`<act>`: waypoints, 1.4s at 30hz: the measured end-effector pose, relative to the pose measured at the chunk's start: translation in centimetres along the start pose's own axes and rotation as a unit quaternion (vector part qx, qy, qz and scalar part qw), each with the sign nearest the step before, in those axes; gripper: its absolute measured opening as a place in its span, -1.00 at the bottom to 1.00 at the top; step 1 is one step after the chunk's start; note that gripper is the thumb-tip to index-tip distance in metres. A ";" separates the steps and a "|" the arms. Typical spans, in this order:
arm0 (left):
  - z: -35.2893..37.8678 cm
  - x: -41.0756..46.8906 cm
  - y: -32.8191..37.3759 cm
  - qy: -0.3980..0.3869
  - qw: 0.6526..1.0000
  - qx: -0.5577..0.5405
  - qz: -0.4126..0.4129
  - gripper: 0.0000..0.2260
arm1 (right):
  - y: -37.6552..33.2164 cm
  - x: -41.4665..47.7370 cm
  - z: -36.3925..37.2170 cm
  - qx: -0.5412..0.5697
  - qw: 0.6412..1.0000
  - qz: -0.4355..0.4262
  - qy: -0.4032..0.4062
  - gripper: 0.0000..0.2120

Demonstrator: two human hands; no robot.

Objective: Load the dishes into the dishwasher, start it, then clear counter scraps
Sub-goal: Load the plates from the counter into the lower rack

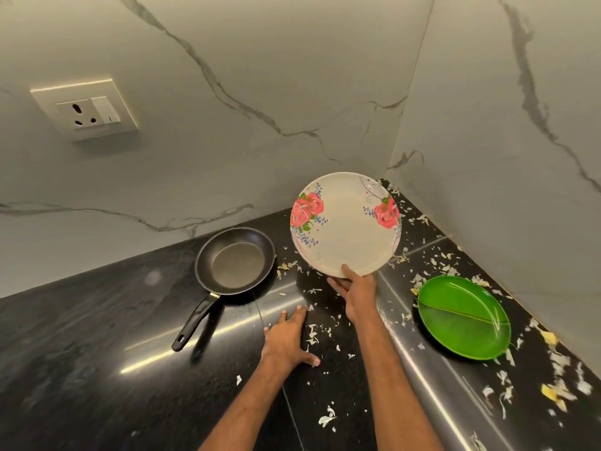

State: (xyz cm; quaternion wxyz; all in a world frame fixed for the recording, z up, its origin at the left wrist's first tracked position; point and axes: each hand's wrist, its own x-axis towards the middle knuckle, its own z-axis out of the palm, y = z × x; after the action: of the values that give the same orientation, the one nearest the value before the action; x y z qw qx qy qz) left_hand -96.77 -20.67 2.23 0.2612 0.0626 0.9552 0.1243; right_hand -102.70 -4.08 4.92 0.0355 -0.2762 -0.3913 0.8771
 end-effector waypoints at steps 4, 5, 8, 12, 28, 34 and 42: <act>-0.7 -0.5 -0.2 0.027 0.998 -0.044 0.022 -0.18 | 1.3 -6.2 -2.2 0.006 0.999 -0.036 -0.015 -0.49; -1.1 -0.6 -0.5 0.037 0.996 -0.068 0.038 -0.38 | 1.6 -7.6 -2.8 0.004 0.999 -0.052 -0.006 -0.49; -1.9 -1.8 -1.3 0.096 0.986 -0.123 0.059 -0.92 | 1.5 -11.5 -4.0 -0.014 0.993 -0.113 0.023 -0.50; -2.5 -4.5 -1.5 0.155 0.965 -0.196 0.082 -0.81 | 1.5 -17.1 -5.2 -0.049 0.980 -0.174 0.080 -0.66; 7.8 -23.4 -2.0 -0.225 0.799 -0.511 0.221 -0.72 | 14.9 -41.3 -10.2 0.102 0.917 -0.214 0.321 -0.71; 11.5 -28.9 -1.0 -0.283 0.826 -0.412 0.258 -0.82 | 16.9 -50.8 -17.0 0.108 0.880 -0.233 0.400 -0.71; 20.1 -40.2 0.6 -0.350 0.828 -0.295 0.324 -0.84 | 21.6 -69.3 -27.7 0.076 0.840 -0.256 0.473 -0.88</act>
State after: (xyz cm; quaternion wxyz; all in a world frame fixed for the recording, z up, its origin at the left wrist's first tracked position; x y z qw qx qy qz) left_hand -52.04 -23.35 5.09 0.5287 0.3279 0.6422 0.4478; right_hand -26.66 -19.82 6.31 0.4601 -0.5441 -0.3162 0.6263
